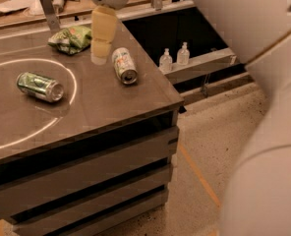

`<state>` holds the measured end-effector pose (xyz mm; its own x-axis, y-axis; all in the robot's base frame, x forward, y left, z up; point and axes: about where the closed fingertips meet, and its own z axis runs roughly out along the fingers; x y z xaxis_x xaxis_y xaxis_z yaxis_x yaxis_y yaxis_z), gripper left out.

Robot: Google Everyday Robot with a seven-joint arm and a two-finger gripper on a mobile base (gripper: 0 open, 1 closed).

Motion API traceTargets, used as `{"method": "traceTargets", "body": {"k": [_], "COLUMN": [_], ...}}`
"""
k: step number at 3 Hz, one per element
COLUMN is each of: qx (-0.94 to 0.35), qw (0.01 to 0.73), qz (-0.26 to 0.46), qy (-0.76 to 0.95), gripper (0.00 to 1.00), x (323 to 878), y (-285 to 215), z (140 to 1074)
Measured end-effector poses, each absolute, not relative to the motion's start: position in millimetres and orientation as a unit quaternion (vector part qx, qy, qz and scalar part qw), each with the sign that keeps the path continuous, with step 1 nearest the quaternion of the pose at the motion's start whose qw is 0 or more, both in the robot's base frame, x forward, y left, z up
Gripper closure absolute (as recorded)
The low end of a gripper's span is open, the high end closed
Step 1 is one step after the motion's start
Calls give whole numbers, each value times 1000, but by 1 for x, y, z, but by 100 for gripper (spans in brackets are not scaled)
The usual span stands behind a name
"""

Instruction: Place green can upright

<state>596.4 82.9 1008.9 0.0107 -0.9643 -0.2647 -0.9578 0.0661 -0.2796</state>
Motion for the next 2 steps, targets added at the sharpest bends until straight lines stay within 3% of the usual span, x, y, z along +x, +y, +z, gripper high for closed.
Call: {"method": "traceTargets", "body": {"k": [2], "qx": [-626], "qw": [191], "qz": [68], "qy": [753], "gripper": [0], "x": [607], "y": [190], "z": [982]}}
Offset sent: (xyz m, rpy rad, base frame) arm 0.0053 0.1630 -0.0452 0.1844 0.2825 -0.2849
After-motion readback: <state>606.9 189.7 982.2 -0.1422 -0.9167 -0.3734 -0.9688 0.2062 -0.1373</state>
